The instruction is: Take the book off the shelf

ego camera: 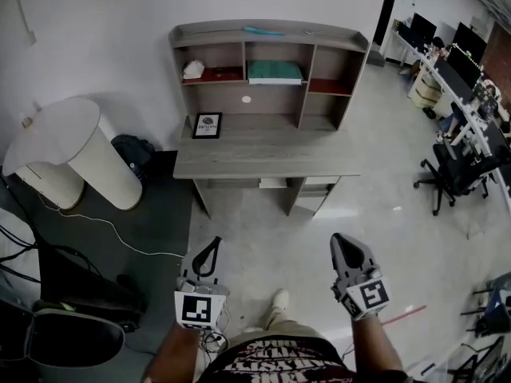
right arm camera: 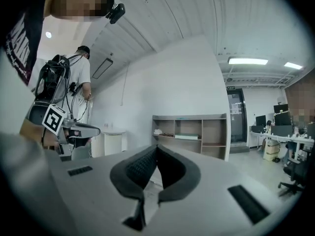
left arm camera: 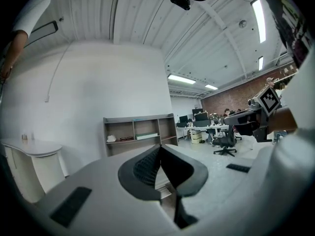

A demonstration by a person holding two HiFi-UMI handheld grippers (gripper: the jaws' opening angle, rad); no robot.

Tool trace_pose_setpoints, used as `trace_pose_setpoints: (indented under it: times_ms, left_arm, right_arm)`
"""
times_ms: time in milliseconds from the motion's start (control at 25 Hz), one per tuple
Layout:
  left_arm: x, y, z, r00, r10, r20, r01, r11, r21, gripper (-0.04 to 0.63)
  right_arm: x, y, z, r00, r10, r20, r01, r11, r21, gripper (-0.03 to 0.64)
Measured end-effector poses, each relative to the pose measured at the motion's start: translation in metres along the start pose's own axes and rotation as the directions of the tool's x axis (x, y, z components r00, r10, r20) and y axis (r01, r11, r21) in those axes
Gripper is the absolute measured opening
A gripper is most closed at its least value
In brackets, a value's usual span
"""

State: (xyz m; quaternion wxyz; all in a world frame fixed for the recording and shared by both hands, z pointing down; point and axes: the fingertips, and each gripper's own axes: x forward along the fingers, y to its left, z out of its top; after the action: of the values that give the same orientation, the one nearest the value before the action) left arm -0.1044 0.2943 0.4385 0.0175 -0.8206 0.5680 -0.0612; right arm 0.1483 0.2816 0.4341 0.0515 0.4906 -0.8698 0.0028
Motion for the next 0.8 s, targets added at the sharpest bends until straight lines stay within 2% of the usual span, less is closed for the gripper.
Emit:
trace_pose_setpoints:
  times_ms: [360,800]
  left_arm:
    - [0.059,0.003,-0.002,1.0,0.004,-0.024,-0.004,1.0,-0.007,0.006]
    - [0.133,-0.004,0.022,1.0,0.027,0.013,-0.028,0.999,0.029,0.006]
  right_arm:
    - [0.036,-0.042,-0.007,1.0,0.026,-0.018,-0.026,1.0,0.013,0.003]
    - [0.071,-0.107,-0.001,0.998,0.063,0.013,-0.063,0.998,0.017,0.003]
